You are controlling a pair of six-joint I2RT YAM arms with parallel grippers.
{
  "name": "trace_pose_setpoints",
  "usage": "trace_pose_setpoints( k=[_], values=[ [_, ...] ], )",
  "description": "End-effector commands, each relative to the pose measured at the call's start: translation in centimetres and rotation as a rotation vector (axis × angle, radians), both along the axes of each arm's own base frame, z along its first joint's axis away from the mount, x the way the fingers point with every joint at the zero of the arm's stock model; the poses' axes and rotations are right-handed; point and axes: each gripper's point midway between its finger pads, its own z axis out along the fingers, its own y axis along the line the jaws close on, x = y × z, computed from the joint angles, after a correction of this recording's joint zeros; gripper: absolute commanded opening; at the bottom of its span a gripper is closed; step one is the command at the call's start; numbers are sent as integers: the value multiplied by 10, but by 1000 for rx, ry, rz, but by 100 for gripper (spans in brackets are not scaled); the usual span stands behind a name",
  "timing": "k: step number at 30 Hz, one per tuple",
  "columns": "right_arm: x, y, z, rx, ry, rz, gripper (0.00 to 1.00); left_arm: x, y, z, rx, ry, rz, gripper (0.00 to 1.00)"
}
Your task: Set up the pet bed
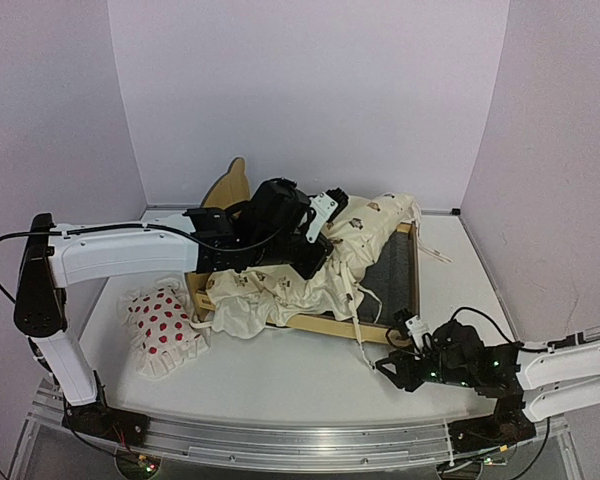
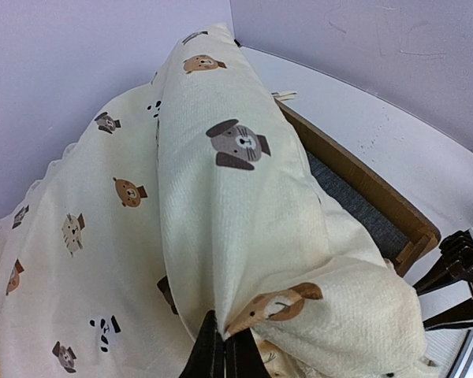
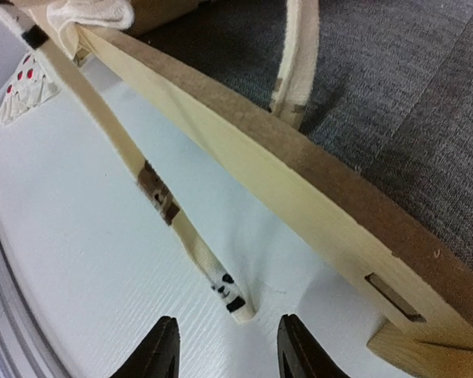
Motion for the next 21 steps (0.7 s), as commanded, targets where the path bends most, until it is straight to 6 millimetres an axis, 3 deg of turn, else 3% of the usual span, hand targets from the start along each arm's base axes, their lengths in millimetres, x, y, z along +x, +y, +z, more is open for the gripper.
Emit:
trace_pose_setpoints(
  k=[1,10,21],
  values=[
    [25,2,18,67,-218,-82,42,5,3,8,-28,18,28,0],
    [48,-9,16,27,-424,-210,34,4,1,3,-17,28,25,0],
    [64,32,2,-18,-453,-146,31,5,2,-1,1,33,29,0]
  ],
)
